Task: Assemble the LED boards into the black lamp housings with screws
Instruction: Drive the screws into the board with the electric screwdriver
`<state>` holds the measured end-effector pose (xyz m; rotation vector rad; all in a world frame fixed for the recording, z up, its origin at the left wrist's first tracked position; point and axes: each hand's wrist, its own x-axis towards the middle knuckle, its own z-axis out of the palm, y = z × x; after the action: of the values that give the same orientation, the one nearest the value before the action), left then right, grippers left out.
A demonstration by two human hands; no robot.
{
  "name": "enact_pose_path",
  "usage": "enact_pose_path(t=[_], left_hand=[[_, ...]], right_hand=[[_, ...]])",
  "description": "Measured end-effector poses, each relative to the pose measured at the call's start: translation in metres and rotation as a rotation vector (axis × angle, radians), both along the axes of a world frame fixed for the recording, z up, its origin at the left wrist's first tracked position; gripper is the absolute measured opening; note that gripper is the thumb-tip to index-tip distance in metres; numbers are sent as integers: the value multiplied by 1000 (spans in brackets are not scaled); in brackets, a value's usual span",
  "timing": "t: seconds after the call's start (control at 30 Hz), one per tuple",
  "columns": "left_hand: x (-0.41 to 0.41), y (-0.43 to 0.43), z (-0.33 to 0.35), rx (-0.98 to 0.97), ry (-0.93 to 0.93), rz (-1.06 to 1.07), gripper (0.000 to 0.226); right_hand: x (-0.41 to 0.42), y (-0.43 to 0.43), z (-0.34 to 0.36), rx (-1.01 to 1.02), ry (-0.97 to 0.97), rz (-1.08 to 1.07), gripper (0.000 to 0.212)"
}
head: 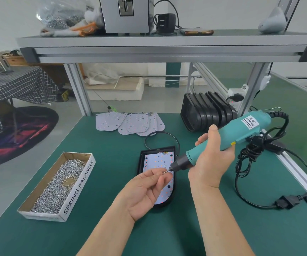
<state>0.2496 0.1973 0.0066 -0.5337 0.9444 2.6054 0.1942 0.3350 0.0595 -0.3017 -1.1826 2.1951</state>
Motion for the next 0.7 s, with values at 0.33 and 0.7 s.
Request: enact_pose_path(t=[0.33, 0.7], left_hand=[[4, 0, 1, 21, 15, -4, 14], [7, 7, -3, -126, 127, 87, 11]], right_hand=[[1, 2, 0, -1, -11, -14, 18], [6, -3, -1, 36, 20, -31, 18]])
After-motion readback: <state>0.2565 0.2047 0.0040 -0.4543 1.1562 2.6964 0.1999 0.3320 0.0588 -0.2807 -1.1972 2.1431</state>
